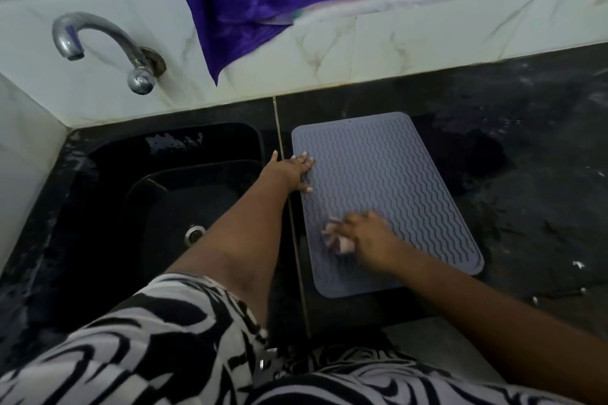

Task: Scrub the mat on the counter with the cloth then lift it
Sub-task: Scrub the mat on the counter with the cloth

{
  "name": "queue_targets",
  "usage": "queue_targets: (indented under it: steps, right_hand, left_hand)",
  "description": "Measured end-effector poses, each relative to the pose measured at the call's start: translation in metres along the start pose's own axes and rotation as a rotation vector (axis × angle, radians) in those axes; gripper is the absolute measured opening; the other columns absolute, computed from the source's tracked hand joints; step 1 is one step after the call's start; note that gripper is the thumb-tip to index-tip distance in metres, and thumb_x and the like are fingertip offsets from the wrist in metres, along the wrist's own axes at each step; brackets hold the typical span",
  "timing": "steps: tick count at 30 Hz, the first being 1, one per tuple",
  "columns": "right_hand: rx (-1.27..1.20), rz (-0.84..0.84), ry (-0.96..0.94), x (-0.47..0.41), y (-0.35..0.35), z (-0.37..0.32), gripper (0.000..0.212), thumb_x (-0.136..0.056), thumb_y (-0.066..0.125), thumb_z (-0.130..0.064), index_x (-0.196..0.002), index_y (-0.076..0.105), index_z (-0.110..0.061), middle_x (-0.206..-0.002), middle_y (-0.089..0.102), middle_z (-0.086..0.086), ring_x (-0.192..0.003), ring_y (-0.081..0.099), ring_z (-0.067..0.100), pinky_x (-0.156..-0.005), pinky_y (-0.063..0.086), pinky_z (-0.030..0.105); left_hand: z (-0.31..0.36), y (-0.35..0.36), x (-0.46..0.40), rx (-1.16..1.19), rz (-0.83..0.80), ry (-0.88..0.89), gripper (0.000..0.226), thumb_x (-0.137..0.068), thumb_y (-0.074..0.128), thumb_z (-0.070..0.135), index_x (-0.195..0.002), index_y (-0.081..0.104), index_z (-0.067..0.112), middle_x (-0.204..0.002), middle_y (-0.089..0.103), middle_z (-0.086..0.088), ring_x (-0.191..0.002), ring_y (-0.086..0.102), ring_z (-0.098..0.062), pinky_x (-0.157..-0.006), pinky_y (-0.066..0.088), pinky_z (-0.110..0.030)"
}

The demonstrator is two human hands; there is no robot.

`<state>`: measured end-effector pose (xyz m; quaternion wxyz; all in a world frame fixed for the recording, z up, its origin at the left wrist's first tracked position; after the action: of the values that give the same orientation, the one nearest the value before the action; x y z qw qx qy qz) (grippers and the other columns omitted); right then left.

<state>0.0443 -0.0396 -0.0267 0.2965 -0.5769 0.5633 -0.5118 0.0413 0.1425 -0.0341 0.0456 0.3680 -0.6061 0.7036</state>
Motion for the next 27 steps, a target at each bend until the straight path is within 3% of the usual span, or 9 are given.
queue_targets:
  steps: [4,7,10,13,18,22,27]
  right_hand:
    - [-0.083,-0.150,0.011,0.060,0.019,-0.015,0.051,-0.085,0.054,-0.013,-0.132,0.050,-0.033,-0.131,0.051,-0.003,-0.112,0.046,0.024,-0.099,0.036,0.033]
    - [-0.265,-0.324,0.102,0.049,-0.004,-0.012,0.020,-0.087,0.061,-0.019,-0.107,0.064,-0.022,-0.111,0.063,0.000,-0.096,0.055,0.015,-0.087,0.044,0.029]
    - [-0.412,-0.249,0.144,0.008,-0.042,-0.006,0.015,-0.089,0.052,-0.009,-0.094,0.064,-0.018,-0.100,0.064,0.000,-0.094,0.057,0.018,-0.083,0.046,0.030]
    - [-0.340,-0.031,0.184,-0.026,-0.056,-0.006,0.020,-0.089,0.057,-0.021,-0.108,0.062,-0.017,-0.114,0.061,0.010,-0.101,0.058,0.027,-0.091,0.048,0.039]
    - [-0.003,0.043,0.149,-0.011,-0.010,-0.016,0.051,-0.090,0.051,-0.016,-0.139,0.039,-0.027,-0.134,0.043,0.006,-0.114,0.040,0.036,-0.100,0.033,0.044]
    - [-0.209,-0.094,0.037,0.015,0.002,-0.024,0.041,-0.093,0.052,-0.011,-0.134,0.050,-0.015,-0.129,0.052,0.012,-0.117,0.051,0.031,-0.104,0.039,0.041]
    - [-0.120,-0.312,0.029,0.052,0.018,-0.033,0.038,-0.087,0.062,-0.015,-0.124,0.059,-0.019,-0.131,0.055,0.004,-0.116,0.054,0.023,-0.101,0.038,0.023]
  left_hand:
    - [-0.004,0.004,-0.002,-0.047,0.022,-0.043,0.086,-0.093,0.045,0.057,-0.153,-0.009,0.025,-0.162,-0.010,0.005,-0.149,-0.001,-0.023,-0.113,-0.012,-0.055]
    - [0.003,0.004,0.005,-0.101,0.060,-0.084,0.078,-0.098,0.041,0.049,-0.154,-0.005,0.020,-0.162,-0.009,0.000,-0.148,-0.010,-0.024,-0.114,-0.010,-0.056]
    - [0.022,0.009,0.015,-0.047,0.134,-0.048,0.064,-0.103,0.036,0.026,-0.154,0.000,0.012,-0.161,-0.010,-0.009,-0.148,-0.011,-0.025,-0.117,-0.004,-0.048]
    - [0.034,0.031,0.026,0.146,0.125,0.009,0.069,-0.100,0.040,0.012,-0.154,-0.004,0.011,-0.161,-0.014,-0.007,-0.148,-0.008,-0.021,-0.120,0.000,-0.038]
    - [0.022,0.032,0.020,0.177,0.105,-0.060,0.072,-0.098,0.037,0.008,-0.154,-0.007,0.017,-0.160,-0.017,0.003,-0.148,-0.010,-0.014,-0.118,-0.003,-0.043]
    - [0.022,0.038,0.021,0.189,0.106,-0.094,0.074,-0.095,0.034,0.004,-0.153,-0.010,0.021,-0.159,-0.020,0.007,-0.147,-0.012,-0.011,-0.117,-0.006,-0.044]
    - [0.025,0.034,0.029,0.177,0.130,-0.117,0.075,-0.096,0.037,0.008,-0.153,-0.011,0.021,-0.159,-0.020,0.008,-0.147,-0.012,-0.010,-0.117,-0.008,-0.044]
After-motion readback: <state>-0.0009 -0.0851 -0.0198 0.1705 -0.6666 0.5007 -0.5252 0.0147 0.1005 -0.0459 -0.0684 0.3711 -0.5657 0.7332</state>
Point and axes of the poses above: each hand's wrist, its own x-axis away from the middle knuckle, its own y-axis out of the palm, z = x × y, the point moved 9 cm from there along -x, towards the middle knuckle
